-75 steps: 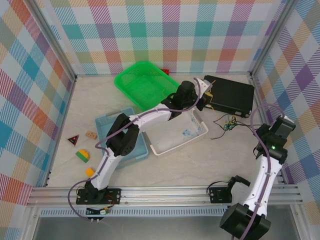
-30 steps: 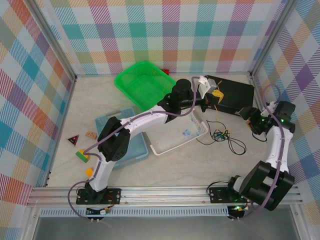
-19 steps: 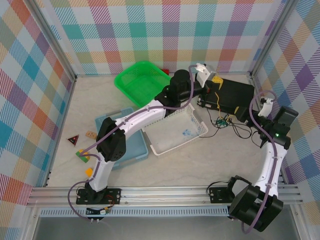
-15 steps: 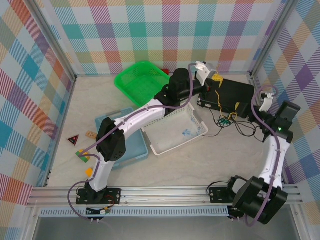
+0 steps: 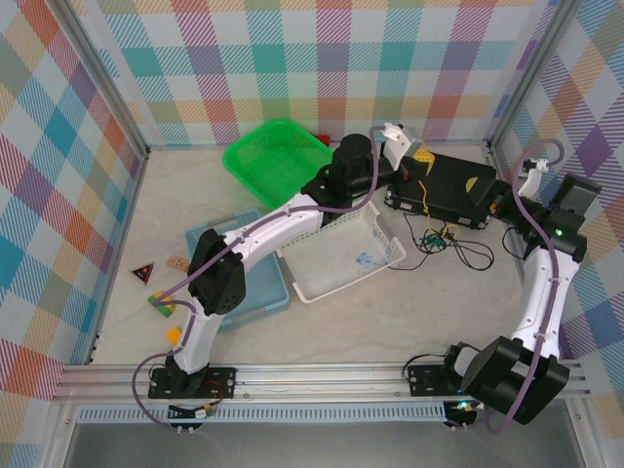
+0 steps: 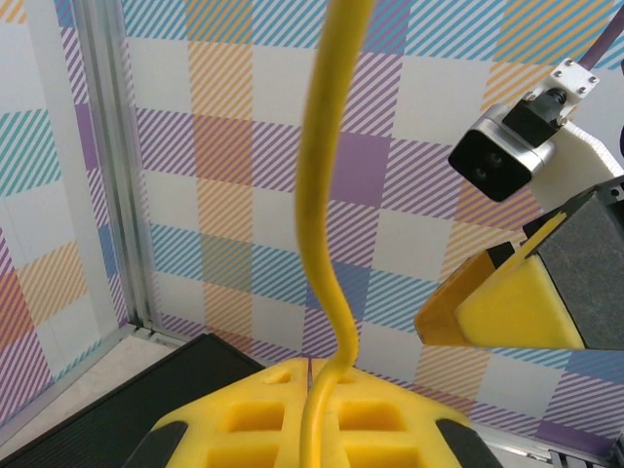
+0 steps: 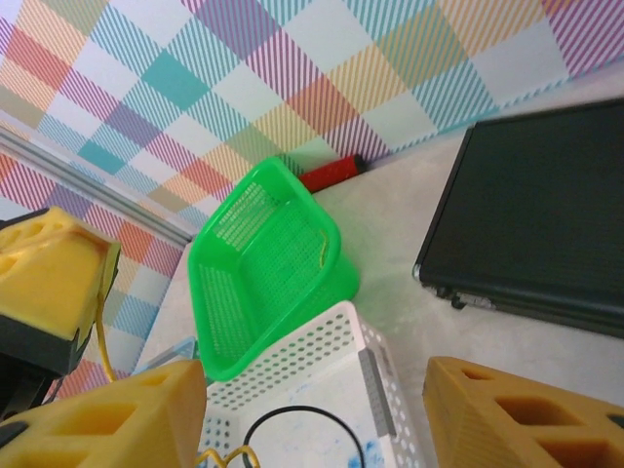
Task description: Untangle the cables
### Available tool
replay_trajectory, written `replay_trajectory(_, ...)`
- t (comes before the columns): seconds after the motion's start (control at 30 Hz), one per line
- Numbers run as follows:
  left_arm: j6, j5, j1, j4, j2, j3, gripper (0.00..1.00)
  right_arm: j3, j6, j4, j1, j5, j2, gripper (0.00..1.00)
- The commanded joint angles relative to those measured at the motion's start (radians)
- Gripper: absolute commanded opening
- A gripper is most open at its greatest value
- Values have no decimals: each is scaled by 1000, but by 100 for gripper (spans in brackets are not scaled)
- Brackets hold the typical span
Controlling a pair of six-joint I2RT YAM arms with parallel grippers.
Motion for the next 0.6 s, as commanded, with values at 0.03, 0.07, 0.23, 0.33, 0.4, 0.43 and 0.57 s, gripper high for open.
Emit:
replay_trajectory(0.03,-48,34,-2,32,7,17,0,63,-46,-109,6,-69,9,62)
replay_trajectory(0.07,-71,33,1,56,13,19,0,66,-64,-118,6,-80,13,62)
replay_trajectory(0.23,-103,6,7,48,48,82,0,5,-88,1,15,-230,0,59)
replay_trajectory(0.33,-137,19,9,30,77,136,0,-30,-175,64,62,-263,-17,61)
replay_trajectory(0.4,-145,28,7,28,86,154,0,-12,-256,25,109,-266,-3,61)
replay_trajectory(0.43,-145,28,6,28,86,159,0,4,-297,-18,127,-262,6,61)
replay_trajectory(0.57,-135,36,4,14,77,165,0,-16,-405,-12,169,-235,8,62)
